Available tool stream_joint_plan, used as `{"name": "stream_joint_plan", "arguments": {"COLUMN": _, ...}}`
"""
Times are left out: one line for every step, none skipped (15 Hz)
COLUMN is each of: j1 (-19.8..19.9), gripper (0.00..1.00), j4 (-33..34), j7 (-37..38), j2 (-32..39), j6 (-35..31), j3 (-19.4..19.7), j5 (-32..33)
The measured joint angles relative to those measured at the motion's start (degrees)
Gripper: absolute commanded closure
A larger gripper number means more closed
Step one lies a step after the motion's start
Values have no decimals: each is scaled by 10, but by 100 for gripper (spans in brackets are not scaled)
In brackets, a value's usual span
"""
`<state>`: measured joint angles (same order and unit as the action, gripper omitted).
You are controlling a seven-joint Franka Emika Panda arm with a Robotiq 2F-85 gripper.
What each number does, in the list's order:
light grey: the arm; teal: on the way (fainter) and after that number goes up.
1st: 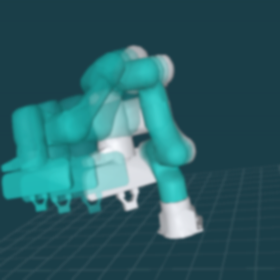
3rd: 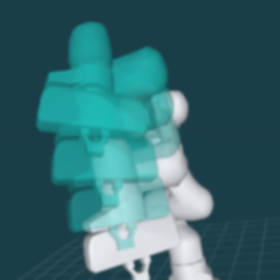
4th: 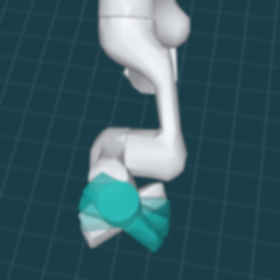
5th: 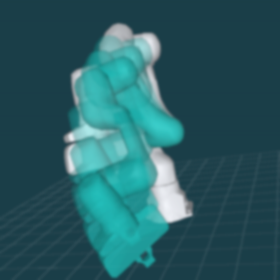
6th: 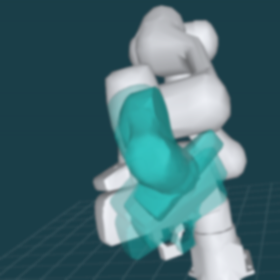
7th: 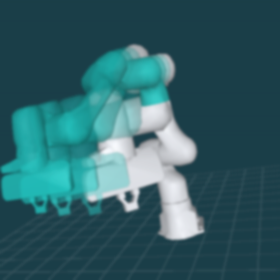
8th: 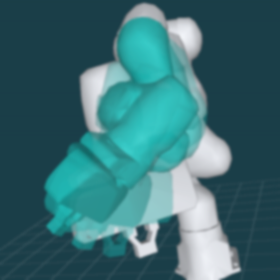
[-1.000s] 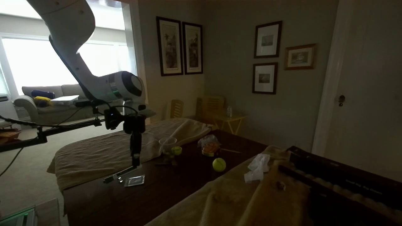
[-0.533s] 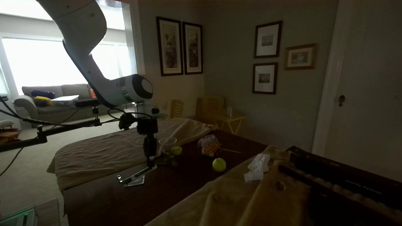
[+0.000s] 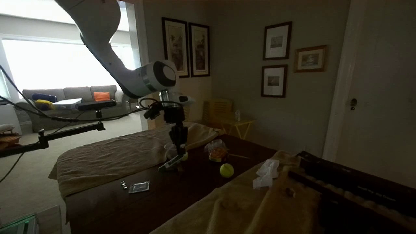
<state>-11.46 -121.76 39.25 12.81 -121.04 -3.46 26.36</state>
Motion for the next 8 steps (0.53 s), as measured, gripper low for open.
{"name": "stream_joint_plan", "arguments": {"j1": -1, "gripper": 95, "j4": 16, "j7": -7, "j2": 1, "j6": 3, "j3": 0, "j5": 1}}
{"name": "stream_joint_plan", "arguments": {"j1": -2, "gripper": 95, "j4": 31, "j7": -13, "j2": 1, "j6": 6, "j3": 0, "j5": 1}}
{"name": "stream_joint_plan", "arguments": {"j1": -4, "gripper": 95, "j4": 45, "j7": -18, "j2": 2, "j6": 9, "j3": -1, "j5": 2}}
{"name": "stream_joint_plan", "arguments": {"j1": -5, "gripper": 95, "j4": 57, "j7": -22, "j2": 3, "j6": 12, "j3": -1, "j5": 3}}
{"name": "stream_joint_plan", "arguments": {"j1": -6, "gripper": 80, "j4": 67, "j7": -28, "j2": 4, "j6": 12, "j3": -1, "j5": 3}}
{"name": "stream_joint_plan", "arguments": {"j1": -7, "gripper": 80, "j4": 75, "j7": -37, "j2": 4, "j6": 12, "j3": -1, "j5": 4}}
{"name": "stream_joint_plan", "arguments": {"j1": -8, "gripper": 80, "j4": 81, "j7": -43, "j2": 4, "j6": 12, "j3": -2, "j5": 4}}
{"name": "stream_joint_plan", "arguments": {"j1": -9, "gripper": 80, "j4": 83, "j7": -46, "j2": 4, "j6": 12, "j3": -2, "j5": 4}}
